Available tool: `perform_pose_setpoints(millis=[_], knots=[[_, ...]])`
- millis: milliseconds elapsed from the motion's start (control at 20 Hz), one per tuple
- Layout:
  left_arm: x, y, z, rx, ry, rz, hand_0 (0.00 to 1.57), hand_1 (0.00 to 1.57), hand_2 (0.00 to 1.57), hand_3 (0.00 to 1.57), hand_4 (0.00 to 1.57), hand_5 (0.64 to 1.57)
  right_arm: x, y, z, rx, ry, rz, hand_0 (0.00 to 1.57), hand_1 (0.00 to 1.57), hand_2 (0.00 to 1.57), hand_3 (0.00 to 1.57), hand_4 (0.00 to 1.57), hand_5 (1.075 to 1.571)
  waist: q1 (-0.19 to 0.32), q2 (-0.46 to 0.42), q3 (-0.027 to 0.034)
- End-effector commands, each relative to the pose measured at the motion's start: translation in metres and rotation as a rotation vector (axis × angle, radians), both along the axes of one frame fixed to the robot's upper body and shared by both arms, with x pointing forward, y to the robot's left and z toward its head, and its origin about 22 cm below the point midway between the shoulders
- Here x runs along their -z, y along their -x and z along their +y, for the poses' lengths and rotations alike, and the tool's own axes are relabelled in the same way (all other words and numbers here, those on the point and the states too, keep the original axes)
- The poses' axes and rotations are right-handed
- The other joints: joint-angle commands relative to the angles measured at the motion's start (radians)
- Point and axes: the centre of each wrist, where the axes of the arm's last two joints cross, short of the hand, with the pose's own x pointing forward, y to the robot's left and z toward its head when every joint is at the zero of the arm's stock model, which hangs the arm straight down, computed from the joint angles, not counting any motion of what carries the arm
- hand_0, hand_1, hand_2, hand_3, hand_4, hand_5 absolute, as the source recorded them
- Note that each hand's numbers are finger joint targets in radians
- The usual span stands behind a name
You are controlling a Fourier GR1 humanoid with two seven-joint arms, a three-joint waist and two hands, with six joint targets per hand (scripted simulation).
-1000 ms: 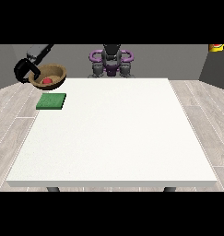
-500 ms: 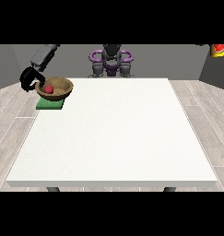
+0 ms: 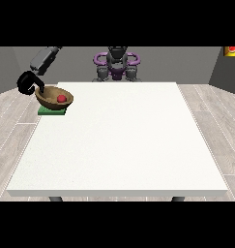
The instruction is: Pick the cup and pour the ball into the bowl, then pick the bowl and place it on the pad
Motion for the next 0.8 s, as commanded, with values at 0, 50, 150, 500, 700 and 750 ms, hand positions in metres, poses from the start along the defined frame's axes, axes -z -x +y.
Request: perform_pose_setpoints(millis=[0, 50, 150, 500, 700, 750], knots=[[0.001, 0.0, 0.002, 0.011, 0.012, 0.018, 0.0, 0.0, 0.0, 0.0, 1.2, 1.561, -0.009, -0.001, -0.005, 0.059, 0.034, 0.004, 1.57, 1.57, 1.57, 0.98, 0.0, 1.554, -0.003, -0.024, -0.0002], [0.015, -0.001, -0.009, 0.015, 0.008, 0.03, 0.0, 0.0, 0.0, 0.0, 1.2, 1.56, 0.008, 0.01, -0.008, 0.099, 0.05, 0.037, 1.55, 1.55, 1.51, 0.93, 0.0, 1.554, 0.017, -0.05, 0.0001], [-0.01, 0.004, 0.004, -0.005, 0.004, -0.033, 0.0, 0.0, 0.0, 0.0, 1.19, 1.561, -0.014, 0.004, -0.017, 0.094, 0.033, -0.067, 1.51, 1.51, 1.41, 0.82, 0.0, 1.552, 0.009, 0.034, 0.0003], [-0.011, 0.011, 0.019, -0.011, -0.017, -0.098, 0.0, 0.0, 0.0, 0.0, 1.19, 1.565, -0.011, -0.025, 0.023, 0.106, -0.036, -0.162, 1.44, 1.44, 1.38, 0.68, 0.0, 1.535, 0.043, 0.098, 0.0], [-0.014, 0.016, 0.032, -0.034, -0.006, -0.091, 0.0, 0.0, 0.0, 0.0, 1.19, 1.567, -0.027, -0.021, 0.01, 0.069, 0.073, -0.153, 1.15, 1.15, 1.32, 1.0, 0.19, 1.532, -0.003, 0.1, -0.0008], [0.004, 0.013, 0.023, 0.003, -0.024, -0.052, 0.0, 0.0, 0.0, 0.0, 1.19, 1.567, -0.011, -0.023, 0.021, 0.07, 0.037, -0.119, 0.93, 0.93, 1.1, 1.04, 0.16, 1.509, 0.032, 0.074, -0.0005]])
